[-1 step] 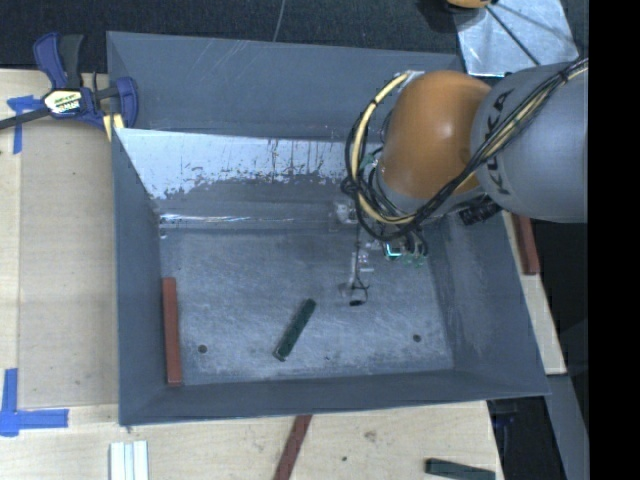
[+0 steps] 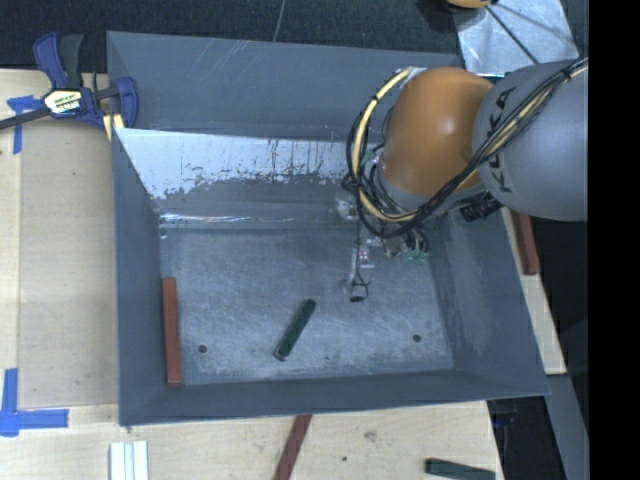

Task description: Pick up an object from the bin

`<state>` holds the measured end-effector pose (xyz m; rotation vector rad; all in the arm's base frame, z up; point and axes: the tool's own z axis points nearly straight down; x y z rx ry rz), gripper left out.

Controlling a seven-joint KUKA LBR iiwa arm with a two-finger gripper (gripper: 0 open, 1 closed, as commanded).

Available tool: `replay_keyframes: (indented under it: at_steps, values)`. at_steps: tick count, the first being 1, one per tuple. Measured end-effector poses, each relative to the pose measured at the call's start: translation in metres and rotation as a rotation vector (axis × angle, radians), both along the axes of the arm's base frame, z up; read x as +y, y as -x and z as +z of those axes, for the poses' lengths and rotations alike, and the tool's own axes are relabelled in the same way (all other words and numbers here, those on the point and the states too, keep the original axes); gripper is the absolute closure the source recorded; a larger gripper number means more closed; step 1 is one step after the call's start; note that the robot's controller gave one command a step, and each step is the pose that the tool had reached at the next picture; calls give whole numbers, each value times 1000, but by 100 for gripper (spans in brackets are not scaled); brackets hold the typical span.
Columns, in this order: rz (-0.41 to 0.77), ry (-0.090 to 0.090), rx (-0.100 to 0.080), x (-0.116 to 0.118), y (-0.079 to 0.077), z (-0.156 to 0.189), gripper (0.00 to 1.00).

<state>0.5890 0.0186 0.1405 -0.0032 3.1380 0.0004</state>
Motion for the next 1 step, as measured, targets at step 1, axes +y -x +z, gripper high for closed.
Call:
replay_keyframes:
  at_steps: [1]
  values:
    - [256, 2, 1, 42, 32, 7, 0]
